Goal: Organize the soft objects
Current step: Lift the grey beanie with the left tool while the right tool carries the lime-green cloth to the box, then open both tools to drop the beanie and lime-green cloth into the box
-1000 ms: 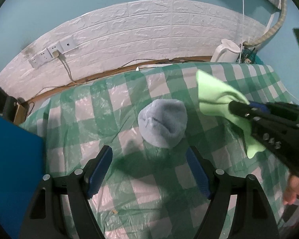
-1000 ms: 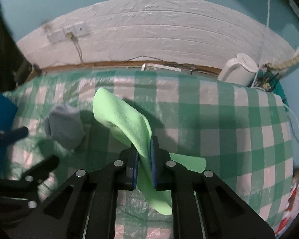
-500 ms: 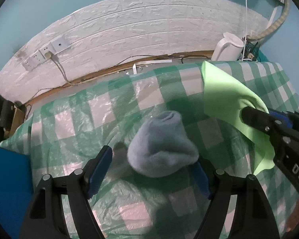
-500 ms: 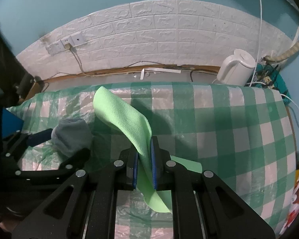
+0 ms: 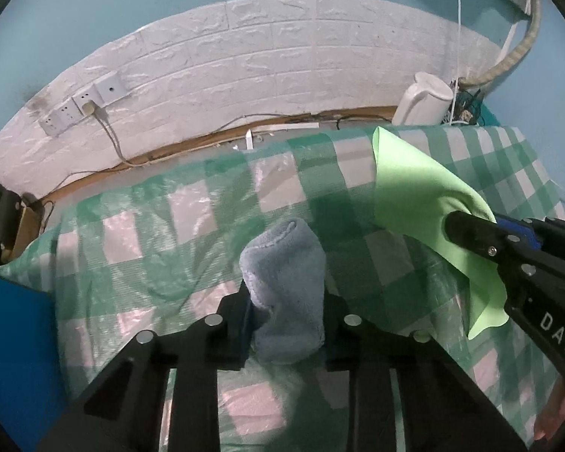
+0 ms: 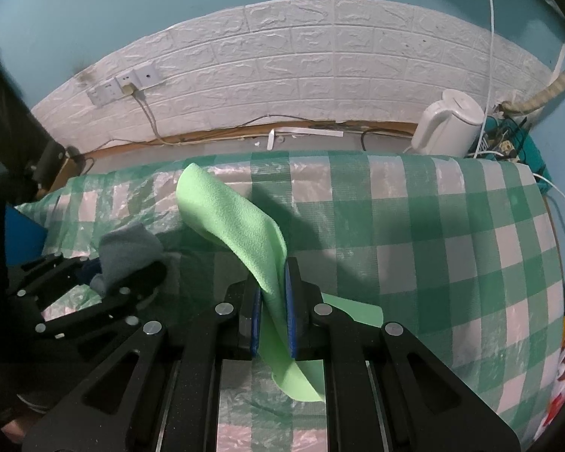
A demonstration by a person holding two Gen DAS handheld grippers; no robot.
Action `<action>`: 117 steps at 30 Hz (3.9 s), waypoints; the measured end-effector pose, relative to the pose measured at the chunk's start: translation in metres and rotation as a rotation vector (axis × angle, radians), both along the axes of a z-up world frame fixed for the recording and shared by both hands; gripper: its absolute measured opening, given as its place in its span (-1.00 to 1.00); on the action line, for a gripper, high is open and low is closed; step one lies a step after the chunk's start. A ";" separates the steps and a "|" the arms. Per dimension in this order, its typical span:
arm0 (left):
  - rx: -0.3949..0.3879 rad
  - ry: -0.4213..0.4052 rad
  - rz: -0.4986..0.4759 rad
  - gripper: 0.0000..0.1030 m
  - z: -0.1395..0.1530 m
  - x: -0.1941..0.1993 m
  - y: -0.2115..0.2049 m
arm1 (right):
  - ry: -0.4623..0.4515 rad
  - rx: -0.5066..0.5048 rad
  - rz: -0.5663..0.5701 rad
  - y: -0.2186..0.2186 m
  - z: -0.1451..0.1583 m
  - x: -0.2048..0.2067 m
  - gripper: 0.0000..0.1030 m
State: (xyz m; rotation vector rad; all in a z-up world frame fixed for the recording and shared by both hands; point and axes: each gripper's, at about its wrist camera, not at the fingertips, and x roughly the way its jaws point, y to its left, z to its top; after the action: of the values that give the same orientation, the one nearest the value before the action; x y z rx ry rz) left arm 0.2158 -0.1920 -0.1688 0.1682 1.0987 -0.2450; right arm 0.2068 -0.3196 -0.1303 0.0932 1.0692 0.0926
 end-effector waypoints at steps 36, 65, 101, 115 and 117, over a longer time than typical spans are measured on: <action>0.062 -0.105 0.004 -0.52 0.074 -0.100 0.054 | -0.082 -0.012 0.030 0.035 0.082 -0.073 -0.82; 0.043 -0.172 0.120 -0.52 0.143 -0.169 0.141 | -0.119 0.048 0.153 0.099 0.142 -0.118 -0.82; 0.049 -0.175 0.351 -0.52 0.141 -0.194 0.283 | -0.087 0.083 0.478 0.304 0.147 -0.121 -0.82; 0.036 -0.104 0.403 -0.50 0.116 -0.193 0.314 | 0.001 0.134 0.508 0.352 0.121 -0.108 -0.81; 0.043 -0.095 0.409 -0.42 0.114 -0.192 0.316 | 0.008 0.132 0.511 0.357 0.118 -0.107 -0.81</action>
State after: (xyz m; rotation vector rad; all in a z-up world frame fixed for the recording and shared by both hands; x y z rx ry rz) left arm 0.0237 0.1238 -0.0553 -0.0091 1.0198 0.1513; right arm 0.0995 0.0373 -0.0119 -0.0635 1.0743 0.6245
